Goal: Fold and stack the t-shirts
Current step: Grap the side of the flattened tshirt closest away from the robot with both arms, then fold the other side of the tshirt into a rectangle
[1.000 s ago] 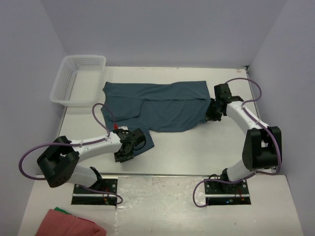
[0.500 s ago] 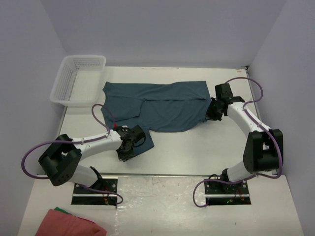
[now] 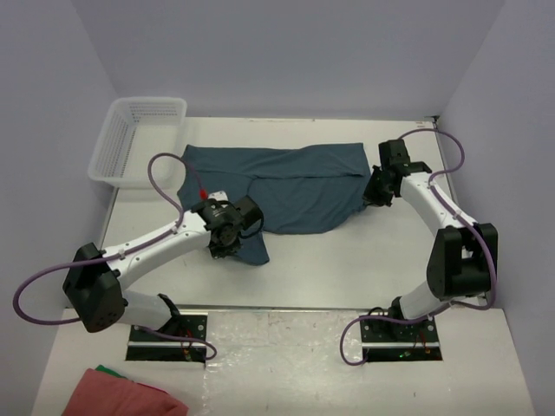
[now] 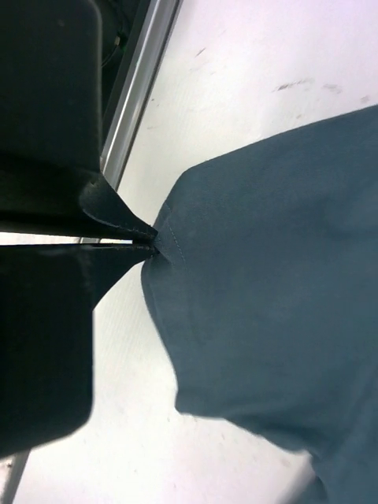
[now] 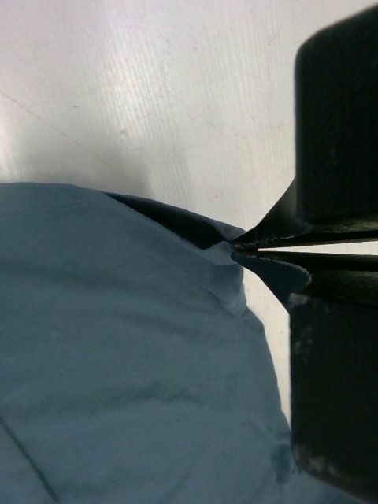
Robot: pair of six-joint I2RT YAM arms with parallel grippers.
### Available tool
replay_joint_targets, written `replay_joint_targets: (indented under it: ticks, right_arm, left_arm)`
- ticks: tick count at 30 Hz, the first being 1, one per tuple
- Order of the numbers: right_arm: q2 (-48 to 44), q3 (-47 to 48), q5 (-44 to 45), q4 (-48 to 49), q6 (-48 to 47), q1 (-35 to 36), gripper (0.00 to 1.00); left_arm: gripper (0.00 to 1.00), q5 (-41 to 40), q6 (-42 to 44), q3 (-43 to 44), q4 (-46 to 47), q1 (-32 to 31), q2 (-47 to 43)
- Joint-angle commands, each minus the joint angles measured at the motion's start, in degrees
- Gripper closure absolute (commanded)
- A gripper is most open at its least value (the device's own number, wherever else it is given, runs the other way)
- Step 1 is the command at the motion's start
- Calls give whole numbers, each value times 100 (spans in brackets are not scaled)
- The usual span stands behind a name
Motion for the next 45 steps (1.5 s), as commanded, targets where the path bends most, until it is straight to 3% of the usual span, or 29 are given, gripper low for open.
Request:
replay_joint_targets:
  ticks: [1, 17, 27, 45]
  right_arm:
    - [107, 594, 234, -280, -118, 27, 100]
    - [757, 1475, 884, -817, -171, -272, 100]
    - [1250, 2151, 955, -1072, -259, -360, 100]
    - [2621, 3662, 893, -1485, -408, -553, 100]
  left_arm:
    - [100, -856, -124, 616, -714, 15, 53]
    - [100, -1393, 1300, 1871, -239, 1790, 466]
    - [100, -2025, 1985, 3332, -169, 1896, 1459]
    - [100, -1859, 2908, 6187, -274, 2467, 3428]
